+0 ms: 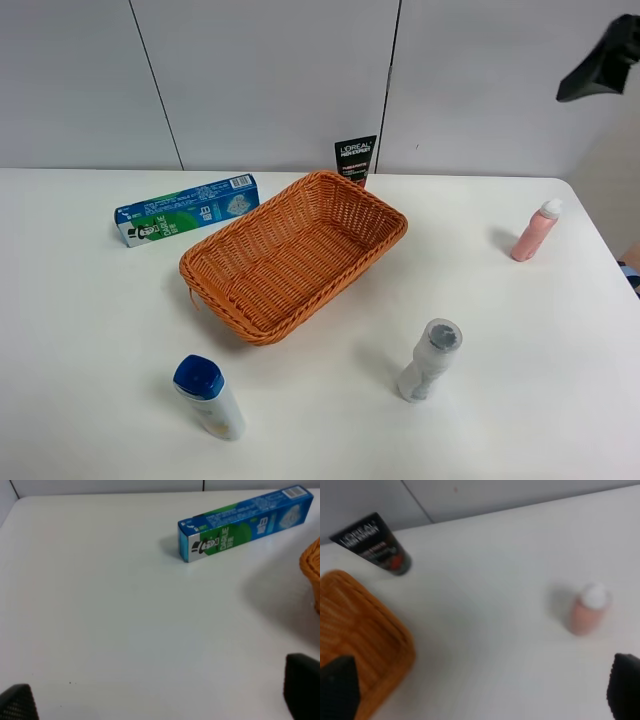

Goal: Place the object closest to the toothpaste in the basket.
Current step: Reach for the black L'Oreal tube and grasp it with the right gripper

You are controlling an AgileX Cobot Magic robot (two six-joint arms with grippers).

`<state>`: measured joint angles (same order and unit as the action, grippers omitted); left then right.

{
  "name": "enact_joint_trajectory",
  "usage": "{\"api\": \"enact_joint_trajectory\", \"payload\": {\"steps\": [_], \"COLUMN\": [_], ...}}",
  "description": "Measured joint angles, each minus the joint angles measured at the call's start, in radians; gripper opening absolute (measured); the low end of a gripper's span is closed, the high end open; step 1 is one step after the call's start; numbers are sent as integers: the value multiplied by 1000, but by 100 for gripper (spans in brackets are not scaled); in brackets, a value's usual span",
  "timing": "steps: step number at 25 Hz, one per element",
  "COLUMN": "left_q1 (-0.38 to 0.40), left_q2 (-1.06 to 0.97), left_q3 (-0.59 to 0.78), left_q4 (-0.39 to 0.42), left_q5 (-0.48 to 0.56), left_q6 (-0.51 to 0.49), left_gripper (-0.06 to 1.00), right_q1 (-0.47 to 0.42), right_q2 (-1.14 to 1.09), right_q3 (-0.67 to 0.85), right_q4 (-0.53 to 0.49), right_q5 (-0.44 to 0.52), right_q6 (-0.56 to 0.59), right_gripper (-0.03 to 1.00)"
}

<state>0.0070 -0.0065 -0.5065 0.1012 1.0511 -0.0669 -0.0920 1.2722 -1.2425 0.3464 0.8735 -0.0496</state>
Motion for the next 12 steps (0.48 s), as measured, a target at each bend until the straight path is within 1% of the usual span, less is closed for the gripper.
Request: {"api": "enact_joint_trajectory", "payload": {"steps": [2, 5, 7, 9, 12], "left_q1": [0, 0, 0, 0, 0], "left_q2": [0, 0, 0, 0, 0], "left_q3": [0, 0, 0, 0, 0], "left_q4": [0, 0, 0, 0, 0], "left_q5": [0, 0, 0, 0, 0], "left_q6": [0, 0, 0, 0, 0], "left_gripper": [99, 99, 99, 99, 99], "right_q1": [11, 59, 107, 153, 215], "right_q2": [95, 230, 315, 386, 483], "right_q3": [-75, -180, -250, -328, -436], "right_q4": [35, 39, 17, -26, -78], "right_q5": [-3, -3, -2, 1, 32], "right_q6": [0, 0, 0, -9, -45], "right_gripper": [99, 99, 99, 99, 99]}}
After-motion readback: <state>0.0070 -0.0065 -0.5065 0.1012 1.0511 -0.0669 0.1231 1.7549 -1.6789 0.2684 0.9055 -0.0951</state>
